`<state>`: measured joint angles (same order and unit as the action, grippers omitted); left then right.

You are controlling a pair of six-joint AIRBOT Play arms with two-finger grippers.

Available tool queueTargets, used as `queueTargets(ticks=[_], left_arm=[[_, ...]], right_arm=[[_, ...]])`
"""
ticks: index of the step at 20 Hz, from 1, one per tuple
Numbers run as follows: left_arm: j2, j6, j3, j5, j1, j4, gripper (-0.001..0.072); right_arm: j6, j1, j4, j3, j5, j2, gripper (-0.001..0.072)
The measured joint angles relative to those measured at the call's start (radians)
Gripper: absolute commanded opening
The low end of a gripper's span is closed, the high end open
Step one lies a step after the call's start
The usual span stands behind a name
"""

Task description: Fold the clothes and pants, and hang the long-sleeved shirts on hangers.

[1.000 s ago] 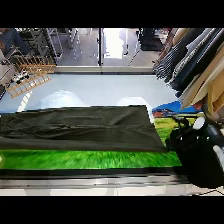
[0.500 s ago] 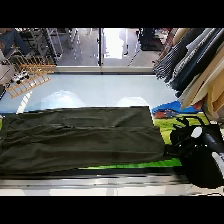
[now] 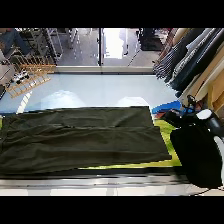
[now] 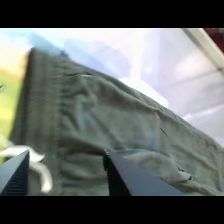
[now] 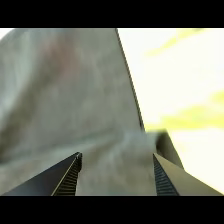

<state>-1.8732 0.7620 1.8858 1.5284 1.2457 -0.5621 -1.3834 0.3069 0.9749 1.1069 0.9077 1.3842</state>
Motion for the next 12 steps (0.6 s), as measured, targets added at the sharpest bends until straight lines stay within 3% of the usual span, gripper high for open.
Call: queueTargets(ticks=[3, 6, 7, 9, 12], left_arm=[[0.043, 0.001, 0.0, -0.006, -0.088, -0.006, 0.0346], [0.074, 0.025, 0.0, 0.007, -0.17, -0.01, 0.0316], [0.079, 0.048, 0.0, 0.012, -0.192, -0.012, 0.0212], [0.086, 0.101, 0.0, 0.034, -0.231, -0.021, 0.0095], [0.091, 0.184, 0.0, 0.072, -0.274, -0.114, 0.0085]], right_arm=[[0.032, -0.011, -0.023, 0.148, 0.005, 0.18, 0.0498], [0.075, -0.033, -0.034, 0.304, 0.039, 0.353, 0.0497], [0.089, -0.043, -0.037, 0.354, 0.047, 0.405, 0.0496], [0.112, -0.066, -0.037, 0.444, 0.058, 0.491, 0.0495], [0.118, -0.102, -0.01, 0.564, 0.072, 0.595, 0.0464]])
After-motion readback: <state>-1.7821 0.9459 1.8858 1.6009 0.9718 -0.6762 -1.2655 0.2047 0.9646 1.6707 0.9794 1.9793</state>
